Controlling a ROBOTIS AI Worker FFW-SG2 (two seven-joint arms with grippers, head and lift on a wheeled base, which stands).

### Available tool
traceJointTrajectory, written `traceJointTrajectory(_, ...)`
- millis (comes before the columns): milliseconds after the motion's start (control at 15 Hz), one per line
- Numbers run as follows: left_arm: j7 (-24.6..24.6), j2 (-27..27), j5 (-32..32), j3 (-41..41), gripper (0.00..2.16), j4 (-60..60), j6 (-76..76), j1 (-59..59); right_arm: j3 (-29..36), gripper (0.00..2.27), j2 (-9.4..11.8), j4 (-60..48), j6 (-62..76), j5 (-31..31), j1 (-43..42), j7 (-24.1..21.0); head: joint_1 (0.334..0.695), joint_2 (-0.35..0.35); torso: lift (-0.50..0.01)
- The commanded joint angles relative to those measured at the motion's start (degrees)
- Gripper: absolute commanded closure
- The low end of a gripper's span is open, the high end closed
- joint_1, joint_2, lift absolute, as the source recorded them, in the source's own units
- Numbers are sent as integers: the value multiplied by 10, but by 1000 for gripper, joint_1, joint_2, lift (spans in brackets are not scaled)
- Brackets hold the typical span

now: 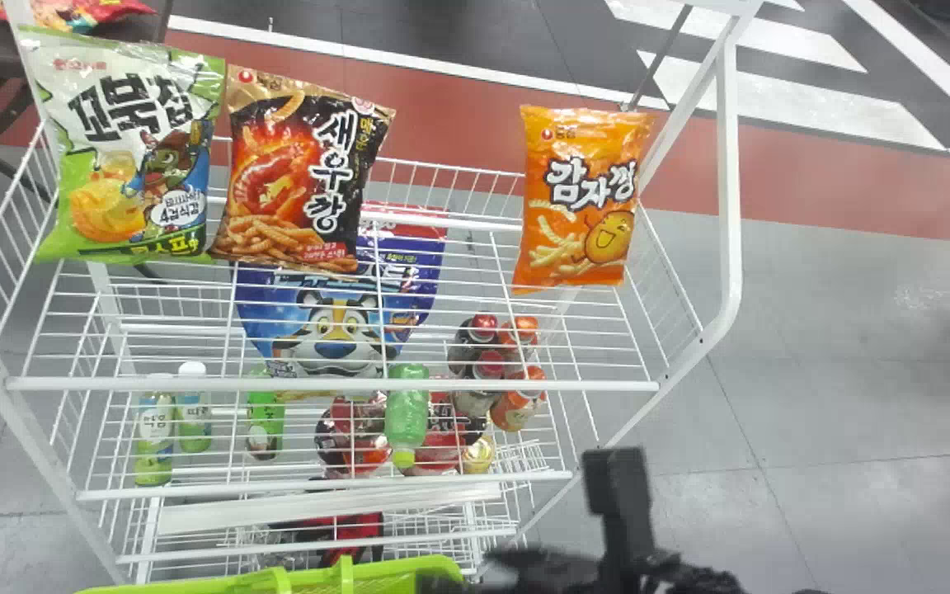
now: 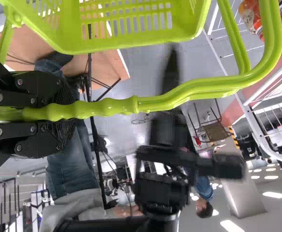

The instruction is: Hold basket handle with left hand then pick Saewookkang with right hand and place into basket

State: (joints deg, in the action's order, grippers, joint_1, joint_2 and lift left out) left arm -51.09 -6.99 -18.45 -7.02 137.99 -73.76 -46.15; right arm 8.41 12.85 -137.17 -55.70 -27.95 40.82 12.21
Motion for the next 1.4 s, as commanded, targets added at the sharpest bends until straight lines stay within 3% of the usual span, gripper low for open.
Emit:
traceJointTrajectory(0,-1,0,0,0,1855,-4,7,0,1,73,-13,2,208,22,30,2,695,-350,-19)
traceJointTrajectory(267,-2,3,0,-4,1855,-15,23,0,-63,76,-23,58,577,101,66,-3,695,-350,-19)
traceJointTrajectory(400,-4,3,0,-3,1855,-16,23,1,-70,76,-31,69,610,101,74,-17,695,-350,-19)
traceJointTrajectory(600,-8,3,0,-3,1855,-17,23,1,-73,80,-41,108,768,99,99,-39,695,-350,-19)
traceJointTrajectory(1333,-14,0,-5,4,1855,-19,23,4,-53,80,-56,67,628,99,108,-67,695,-350,-19)
